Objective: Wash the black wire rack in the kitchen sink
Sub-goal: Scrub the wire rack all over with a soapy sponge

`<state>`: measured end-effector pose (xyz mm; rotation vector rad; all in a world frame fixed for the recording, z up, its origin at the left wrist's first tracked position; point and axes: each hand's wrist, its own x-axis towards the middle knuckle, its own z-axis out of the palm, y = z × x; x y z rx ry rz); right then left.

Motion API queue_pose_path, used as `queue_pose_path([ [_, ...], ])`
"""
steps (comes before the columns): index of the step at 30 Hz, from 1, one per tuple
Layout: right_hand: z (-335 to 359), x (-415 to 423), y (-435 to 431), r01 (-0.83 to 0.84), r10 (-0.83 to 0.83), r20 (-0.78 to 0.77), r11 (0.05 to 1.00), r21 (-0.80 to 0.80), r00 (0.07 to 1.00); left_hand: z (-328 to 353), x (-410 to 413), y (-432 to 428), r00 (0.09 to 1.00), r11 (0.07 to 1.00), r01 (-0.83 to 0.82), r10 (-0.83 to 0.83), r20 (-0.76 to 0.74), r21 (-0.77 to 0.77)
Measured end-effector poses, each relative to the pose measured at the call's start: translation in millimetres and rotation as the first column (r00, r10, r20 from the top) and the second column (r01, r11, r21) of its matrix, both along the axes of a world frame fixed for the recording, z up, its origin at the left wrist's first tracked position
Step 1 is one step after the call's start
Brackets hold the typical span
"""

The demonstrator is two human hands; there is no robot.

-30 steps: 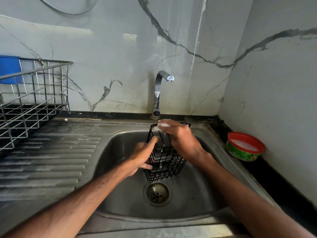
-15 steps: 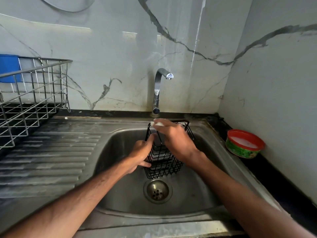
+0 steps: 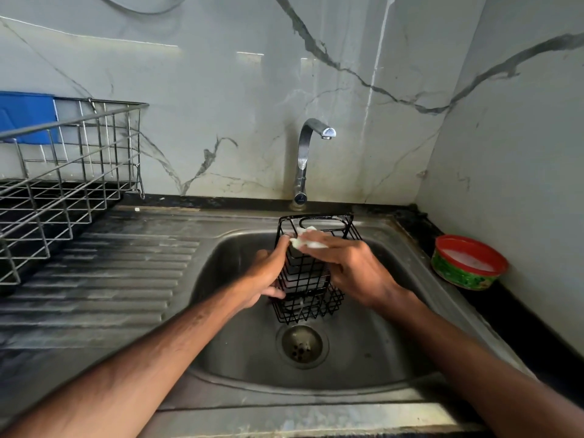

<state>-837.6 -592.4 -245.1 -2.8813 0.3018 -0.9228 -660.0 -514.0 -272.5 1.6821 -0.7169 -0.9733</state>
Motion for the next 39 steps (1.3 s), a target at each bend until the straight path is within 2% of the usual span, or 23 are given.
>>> queue_pose_path([
  [6,3,-14,-26,0.173,-0.177,0.115,0.984,0.048,0.977,-2,11,0,0.998,0.999,-0.024,0.025,-0.055,0.021],
  [9,-1,-6,-13,0.232,-0.234,0.071,0.972,0.029,0.97,-4,10,-2,0.999,0.999,-0.037,0.038,-0.033,0.025],
  [14,-9,31,28,0.069,-0.071,-0.031,0.994,-0.083,0.997,-11,6,-2,0.997,0.998,-0.045,0.048,0.06,-0.05],
  [18,-6,28,14,0.065,-0.072,-0.058,0.992,-0.108,0.996,-7,6,0,0.998,0.999,-0.03,0.033,0.055,-0.04],
  [21,-6,3,-22,0.167,-0.165,0.032,0.985,-0.047,0.986,0,6,0,0.999,0.999,-0.04,0.04,0.019,0.02],
  [23,-8,-17,-49,0.287,-0.287,0.097,0.958,0.012,0.953,0,8,-1,0.999,0.999,-0.044,0.044,-0.012,0.027],
  [26,-7,-27,-56,0.422,-0.426,0.074,0.904,0.066,0.902,0,8,-1,0.999,0.998,-0.051,0.051,-0.012,0.036],
  [32,-3,1,-7,0.396,-0.399,0.039,0.916,0.059,0.916,-4,16,-1,0.993,0.993,-0.119,0.119,-0.009,0.012],
  [36,2,0,7,0.402,-0.404,0.025,0.914,0.061,0.914,-3,20,0,0.994,0.994,-0.109,0.109,-0.01,-0.003],
  [39,3,6,15,0.324,-0.324,-0.013,0.946,0.024,0.946,-4,15,-1,0.996,0.996,-0.086,0.086,0.001,-0.02],
])
